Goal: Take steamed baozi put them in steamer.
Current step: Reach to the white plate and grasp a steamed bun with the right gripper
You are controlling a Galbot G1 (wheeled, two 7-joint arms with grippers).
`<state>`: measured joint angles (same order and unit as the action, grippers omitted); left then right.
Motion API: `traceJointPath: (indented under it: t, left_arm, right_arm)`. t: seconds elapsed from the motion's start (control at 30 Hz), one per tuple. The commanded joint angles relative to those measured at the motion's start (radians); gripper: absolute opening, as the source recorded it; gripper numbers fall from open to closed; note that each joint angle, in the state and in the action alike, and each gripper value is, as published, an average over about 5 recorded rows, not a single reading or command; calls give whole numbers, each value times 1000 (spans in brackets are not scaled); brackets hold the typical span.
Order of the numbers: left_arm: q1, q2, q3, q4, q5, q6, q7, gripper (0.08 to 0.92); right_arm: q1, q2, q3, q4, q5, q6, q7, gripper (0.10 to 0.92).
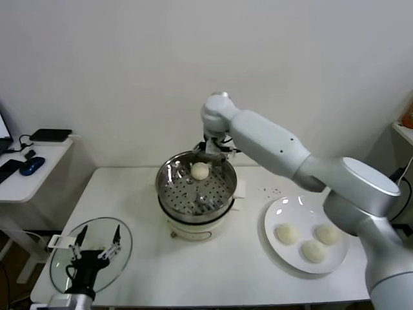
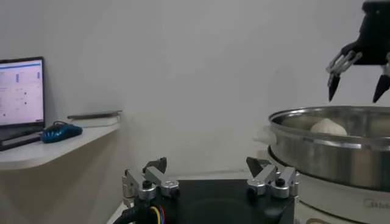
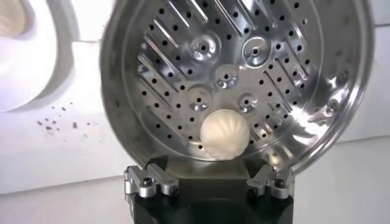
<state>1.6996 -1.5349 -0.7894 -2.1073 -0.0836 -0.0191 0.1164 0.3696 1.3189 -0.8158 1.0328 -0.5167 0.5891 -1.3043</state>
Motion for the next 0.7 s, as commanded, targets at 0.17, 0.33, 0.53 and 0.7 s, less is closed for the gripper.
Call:
traceJointPath:
  t: [0.17,0.33,0.53,0.7]
  left_arm:
    - [-5,0,10,-12,6,6,1,823]
    - [-9,2,17,-14,11,6,1,823]
    - [-5,3,19,-17,12,5,1,823]
    - [0,2,17,-22,13,4,1,823]
  right_arm:
    - [207,-353,-286,99,633,-393,-7,823]
    - [206,-474,-340,99,748,-528,-12,823]
    - [126,-572,-344,87,812,-635,-17,823]
    - [36,-618,-316,89,789,-672,-19,823]
